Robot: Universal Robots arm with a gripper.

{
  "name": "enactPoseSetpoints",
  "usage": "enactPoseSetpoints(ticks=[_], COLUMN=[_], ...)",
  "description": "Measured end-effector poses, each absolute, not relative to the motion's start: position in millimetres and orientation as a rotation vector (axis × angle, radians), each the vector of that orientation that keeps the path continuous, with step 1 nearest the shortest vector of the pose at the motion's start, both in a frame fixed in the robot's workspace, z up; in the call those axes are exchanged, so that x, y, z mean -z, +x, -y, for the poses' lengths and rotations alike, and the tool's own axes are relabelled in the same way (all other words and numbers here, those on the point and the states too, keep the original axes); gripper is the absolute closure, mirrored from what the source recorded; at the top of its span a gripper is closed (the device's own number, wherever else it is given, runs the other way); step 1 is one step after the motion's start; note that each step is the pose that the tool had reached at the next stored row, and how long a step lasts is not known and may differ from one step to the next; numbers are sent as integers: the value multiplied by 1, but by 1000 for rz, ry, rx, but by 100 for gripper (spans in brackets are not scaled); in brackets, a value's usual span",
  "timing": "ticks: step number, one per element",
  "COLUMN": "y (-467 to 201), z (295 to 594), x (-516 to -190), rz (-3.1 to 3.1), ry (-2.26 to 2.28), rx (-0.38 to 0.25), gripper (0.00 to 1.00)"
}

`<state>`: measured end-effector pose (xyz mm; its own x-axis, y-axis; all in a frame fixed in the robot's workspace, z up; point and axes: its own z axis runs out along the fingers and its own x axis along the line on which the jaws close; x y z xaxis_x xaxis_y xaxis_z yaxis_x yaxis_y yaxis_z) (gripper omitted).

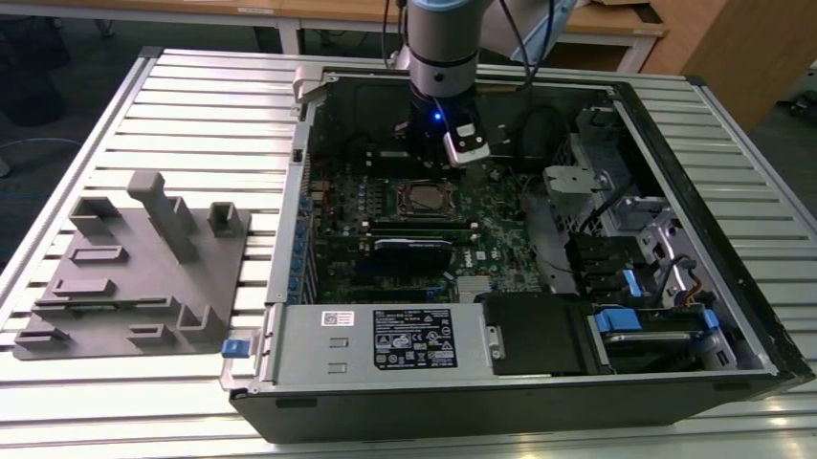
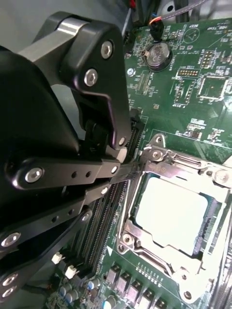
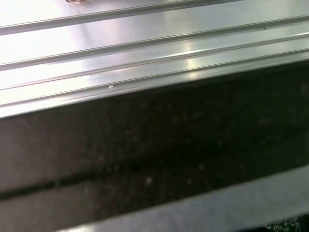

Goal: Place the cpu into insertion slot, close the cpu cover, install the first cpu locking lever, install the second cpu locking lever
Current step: 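Install the first cpu locking lever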

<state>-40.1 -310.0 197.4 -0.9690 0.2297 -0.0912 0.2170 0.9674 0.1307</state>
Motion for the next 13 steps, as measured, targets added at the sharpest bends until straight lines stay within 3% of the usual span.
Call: enactPoseSetpoints(ticks=[13], y=[-42], z=[307], x=[-202], rz=[-3009], ry=[351], rx=[-182], gripper=[89])
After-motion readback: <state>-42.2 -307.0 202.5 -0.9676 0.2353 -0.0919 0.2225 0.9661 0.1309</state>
